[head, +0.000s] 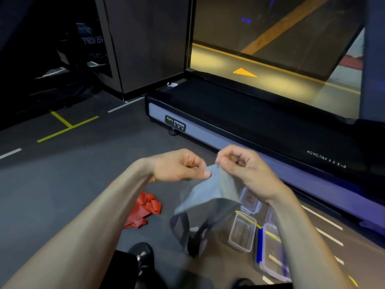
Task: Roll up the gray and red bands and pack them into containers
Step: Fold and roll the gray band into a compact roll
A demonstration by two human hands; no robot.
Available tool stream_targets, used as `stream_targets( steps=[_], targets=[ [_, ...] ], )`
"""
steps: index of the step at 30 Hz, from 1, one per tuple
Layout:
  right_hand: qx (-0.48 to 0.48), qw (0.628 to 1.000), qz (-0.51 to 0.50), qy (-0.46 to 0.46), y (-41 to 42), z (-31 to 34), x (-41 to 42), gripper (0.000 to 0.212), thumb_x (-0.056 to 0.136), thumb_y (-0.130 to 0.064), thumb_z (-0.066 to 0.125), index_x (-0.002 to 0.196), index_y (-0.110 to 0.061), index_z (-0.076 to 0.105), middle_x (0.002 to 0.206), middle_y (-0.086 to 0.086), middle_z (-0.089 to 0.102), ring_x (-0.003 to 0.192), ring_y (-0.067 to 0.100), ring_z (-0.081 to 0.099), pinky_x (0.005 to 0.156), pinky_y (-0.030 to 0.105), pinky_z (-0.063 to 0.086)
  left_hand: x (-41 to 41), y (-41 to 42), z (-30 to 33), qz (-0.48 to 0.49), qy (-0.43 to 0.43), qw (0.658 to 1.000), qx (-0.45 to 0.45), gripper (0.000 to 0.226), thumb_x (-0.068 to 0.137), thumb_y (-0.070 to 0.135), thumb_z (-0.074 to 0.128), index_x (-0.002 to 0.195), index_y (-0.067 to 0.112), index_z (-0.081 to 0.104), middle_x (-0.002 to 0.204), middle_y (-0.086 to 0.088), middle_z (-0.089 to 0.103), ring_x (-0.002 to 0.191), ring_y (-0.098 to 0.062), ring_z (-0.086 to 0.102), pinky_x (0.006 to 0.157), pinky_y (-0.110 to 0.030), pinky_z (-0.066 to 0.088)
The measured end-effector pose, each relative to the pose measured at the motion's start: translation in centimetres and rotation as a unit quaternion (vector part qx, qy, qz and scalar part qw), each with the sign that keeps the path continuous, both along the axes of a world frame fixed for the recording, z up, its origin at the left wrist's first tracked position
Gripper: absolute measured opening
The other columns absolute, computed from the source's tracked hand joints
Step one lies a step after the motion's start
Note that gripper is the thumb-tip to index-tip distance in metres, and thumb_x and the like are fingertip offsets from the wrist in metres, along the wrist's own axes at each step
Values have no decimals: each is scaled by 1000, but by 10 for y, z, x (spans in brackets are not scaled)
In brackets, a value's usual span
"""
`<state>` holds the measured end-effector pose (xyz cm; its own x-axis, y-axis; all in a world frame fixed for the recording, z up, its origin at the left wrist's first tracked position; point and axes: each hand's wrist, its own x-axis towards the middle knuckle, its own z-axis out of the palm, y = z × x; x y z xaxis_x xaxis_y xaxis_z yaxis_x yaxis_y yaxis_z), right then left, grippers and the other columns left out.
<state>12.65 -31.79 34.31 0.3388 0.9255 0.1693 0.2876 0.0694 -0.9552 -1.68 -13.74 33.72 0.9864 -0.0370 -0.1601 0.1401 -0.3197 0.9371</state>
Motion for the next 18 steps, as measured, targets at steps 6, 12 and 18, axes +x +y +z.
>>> stream_targets(
  steps=[6, 12, 18],
  targets=[
    [158, 943, -39, 290, -12, 14, 12, 13, 98, -27, 58, 88, -19, 61, 81, 0, 53, 68, 11, 51, 63, 23, 47, -1, 6, -6, 15, -21, 999, 34, 23, 97, 27, 69, 77, 16, 67, 66, -9, 35, 63, -16, 30, 59, -20, 34],
    [169, 930, -87, 316, -13, 10, 21, 17, 99, -30, 54, 86, -22, 62, 81, -2, 53, 65, 9, 54, 62, 22, 52, 3, 5, -3, 49, -77, 995, 39, 28, 85, 37, 77, 82, 9, 75, 63, -11, 53, 64, -16, 38, 60, -18, 39],
    [145, 937, -87, 305, -20, 7, 26, 28, 82, -45, 81, 88, -24, 64, 84, -2, 54, 70, 12, 56, 64, 26, 53, 7, 4, -5, 79, -101, 991, 39, 22, 81, 36, 81, 81, 15, 78, 69, -2, 73, 65, -7, 54, 65, -24, 43]
  ],
)
